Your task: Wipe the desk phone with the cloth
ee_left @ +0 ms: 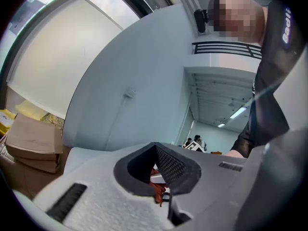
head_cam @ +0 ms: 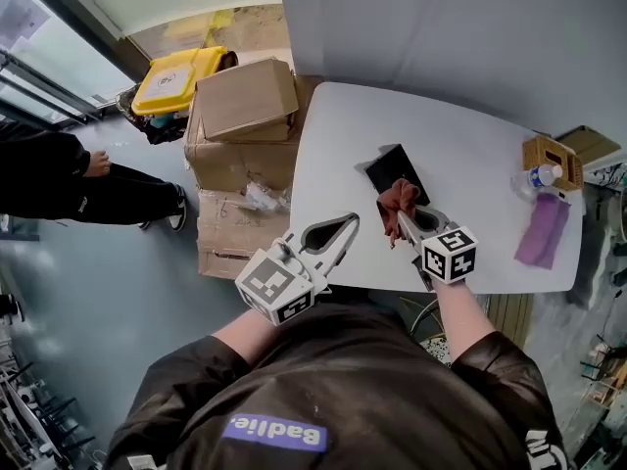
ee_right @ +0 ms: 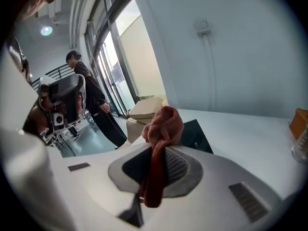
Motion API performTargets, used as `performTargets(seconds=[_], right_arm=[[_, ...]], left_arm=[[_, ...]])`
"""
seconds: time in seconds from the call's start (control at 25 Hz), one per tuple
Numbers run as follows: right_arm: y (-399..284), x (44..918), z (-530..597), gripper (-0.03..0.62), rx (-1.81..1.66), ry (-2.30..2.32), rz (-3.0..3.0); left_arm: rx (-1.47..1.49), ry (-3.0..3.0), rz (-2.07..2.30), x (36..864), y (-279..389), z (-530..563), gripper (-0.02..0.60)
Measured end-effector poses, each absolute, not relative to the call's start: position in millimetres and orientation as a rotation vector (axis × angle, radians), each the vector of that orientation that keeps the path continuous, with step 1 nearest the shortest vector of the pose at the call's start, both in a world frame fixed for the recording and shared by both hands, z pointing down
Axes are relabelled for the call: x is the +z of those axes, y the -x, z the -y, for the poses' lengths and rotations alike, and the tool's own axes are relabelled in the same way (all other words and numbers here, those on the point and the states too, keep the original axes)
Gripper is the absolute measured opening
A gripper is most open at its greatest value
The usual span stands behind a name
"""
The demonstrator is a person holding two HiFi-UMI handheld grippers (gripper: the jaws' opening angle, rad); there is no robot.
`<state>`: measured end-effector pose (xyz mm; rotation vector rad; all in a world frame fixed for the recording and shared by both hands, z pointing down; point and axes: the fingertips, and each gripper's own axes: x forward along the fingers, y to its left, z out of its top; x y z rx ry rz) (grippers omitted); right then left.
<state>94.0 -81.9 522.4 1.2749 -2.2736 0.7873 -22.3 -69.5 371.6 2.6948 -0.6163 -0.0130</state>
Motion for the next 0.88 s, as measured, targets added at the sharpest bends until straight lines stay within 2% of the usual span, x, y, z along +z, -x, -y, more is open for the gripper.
performTargets(seconds=[0.28, 0.52, 0.88], right_arm=[[-50.8, 489.5, 159.8, 0.049, 0.674, -1.205, 2.391], [-29.2, 505.1, 226.7, 0.049, 0.642, -1.084, 2.454], [-50.5, 537.1, 249.4, 0.049, 0.511, -0.938, 2.387]], left_arm=[[-0.02, -2.665, 0.726, 368.4, 46.6, 92.5, 0.014], [0.011, -2.576, 0.92, 379.8, 54.3, 120.7, 0.014], [0.042, -2.482, 1.038, 401.0, 42.5, 134.3, 0.014]])
